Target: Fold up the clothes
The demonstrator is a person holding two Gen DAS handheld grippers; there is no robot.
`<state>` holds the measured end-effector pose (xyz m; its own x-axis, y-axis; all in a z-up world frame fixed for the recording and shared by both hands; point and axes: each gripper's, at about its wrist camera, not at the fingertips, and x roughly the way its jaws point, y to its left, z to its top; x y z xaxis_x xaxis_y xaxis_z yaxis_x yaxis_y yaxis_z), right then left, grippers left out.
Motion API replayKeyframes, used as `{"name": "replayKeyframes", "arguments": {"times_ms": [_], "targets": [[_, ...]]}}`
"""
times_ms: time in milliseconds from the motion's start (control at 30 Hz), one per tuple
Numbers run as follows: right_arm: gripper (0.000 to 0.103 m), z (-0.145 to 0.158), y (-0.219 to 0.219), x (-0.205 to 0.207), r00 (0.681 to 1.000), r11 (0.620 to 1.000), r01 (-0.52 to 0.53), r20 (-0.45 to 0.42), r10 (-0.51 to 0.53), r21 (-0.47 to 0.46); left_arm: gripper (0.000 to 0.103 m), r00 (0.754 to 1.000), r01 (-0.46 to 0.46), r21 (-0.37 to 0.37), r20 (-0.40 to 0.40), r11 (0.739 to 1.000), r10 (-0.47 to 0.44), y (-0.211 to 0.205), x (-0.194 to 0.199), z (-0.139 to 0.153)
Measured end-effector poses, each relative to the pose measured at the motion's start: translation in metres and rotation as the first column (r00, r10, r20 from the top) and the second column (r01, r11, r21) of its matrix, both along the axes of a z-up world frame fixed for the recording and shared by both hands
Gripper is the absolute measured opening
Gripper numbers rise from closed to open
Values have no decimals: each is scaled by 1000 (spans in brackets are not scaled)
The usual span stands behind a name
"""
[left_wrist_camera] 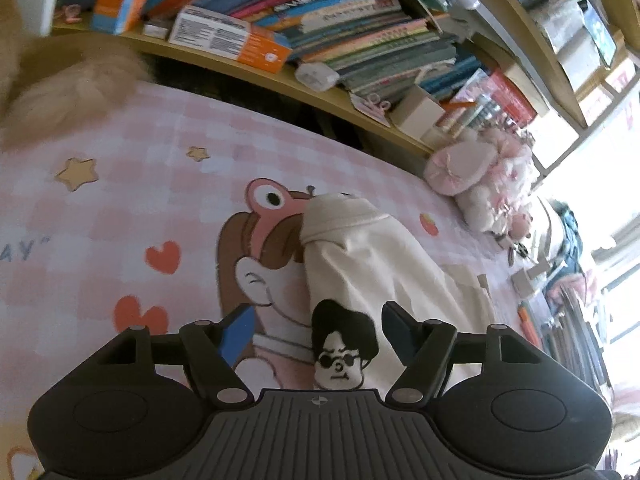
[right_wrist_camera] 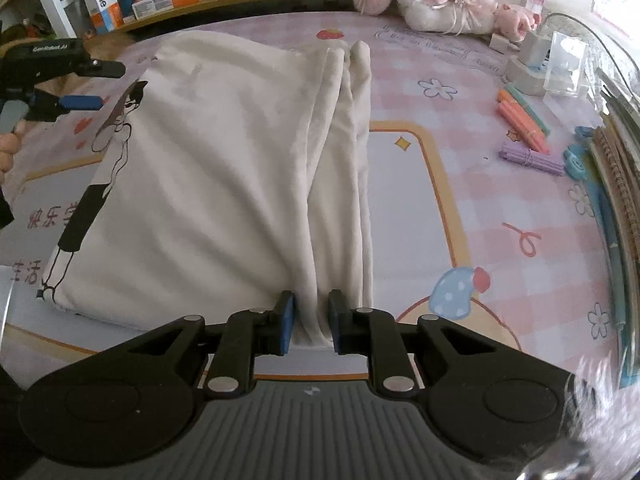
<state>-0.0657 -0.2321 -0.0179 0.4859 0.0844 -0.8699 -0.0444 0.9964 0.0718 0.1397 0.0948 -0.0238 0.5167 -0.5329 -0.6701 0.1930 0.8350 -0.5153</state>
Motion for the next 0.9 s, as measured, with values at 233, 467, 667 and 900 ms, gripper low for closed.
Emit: {"name": "replayKeyframes", "arguments": {"times_ms": [233, 467, 667, 900], "targets": [[17, -1, 1, -1, 1000, 1000, 12, -12, -12, -10, 50, 999, 7, -41, -43, 999, -9, -10, 36, -17], [17, -1, 4, 0, 1000, 1000, 19, -16, -20, -23, 30, 991, -109, -118, -93, 987, 99, -8, 84, -26], [17, 0, 5, 1, 999, 999, 24, -22, -24, -28, 21, 995, -86, -18, -58, 996, 85, -20, 96, -26], [18, 0, 4, 4, 999, 1000, 15, -37, -16, -21, 44, 989, -123, -104, -97, 987, 113, -11, 90, -28]]}}
